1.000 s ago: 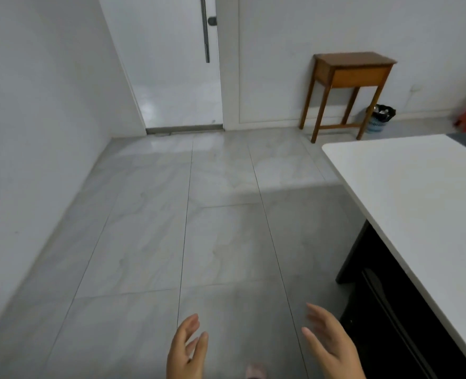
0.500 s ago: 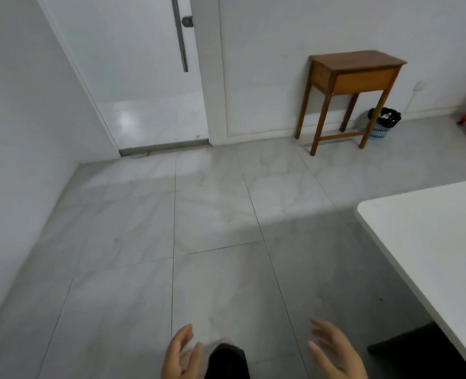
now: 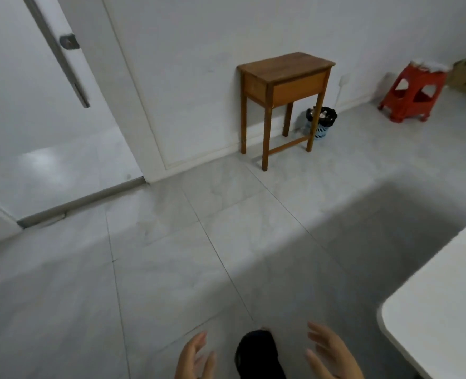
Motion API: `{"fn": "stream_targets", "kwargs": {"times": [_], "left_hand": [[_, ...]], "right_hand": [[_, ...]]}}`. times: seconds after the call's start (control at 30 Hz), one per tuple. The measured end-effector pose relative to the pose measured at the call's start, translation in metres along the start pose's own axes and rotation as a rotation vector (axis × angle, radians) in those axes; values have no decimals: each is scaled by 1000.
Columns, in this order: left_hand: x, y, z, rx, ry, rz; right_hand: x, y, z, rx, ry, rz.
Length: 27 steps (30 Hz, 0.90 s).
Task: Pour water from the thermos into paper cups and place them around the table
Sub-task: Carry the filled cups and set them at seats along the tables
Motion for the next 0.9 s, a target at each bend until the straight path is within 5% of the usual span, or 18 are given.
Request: {"fn": "stream_targets", "kwargs": {"times": [0.27, 0.5, 0.9], "left_hand": [[125, -176, -141, 85, -28, 86], [241, -293, -210, 120, -117, 224], [559, -442, -340, 228, -304, 689]], "right_hand": [[-22, -232, 14, -42, -45, -130], [-66, -337, -34, 4, -14, -266], [-193, -540, -76, 136, 113, -731]]}}
Point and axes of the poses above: each hand's wrist, its own y-axis away from the middle knuckle, its own x-axis out of the palm, z = x × y, the point moved 8 cm from there along -y, towards the middle knuckle, and after that the axes turned 9 degrees about -x, right-handed, at the moved point
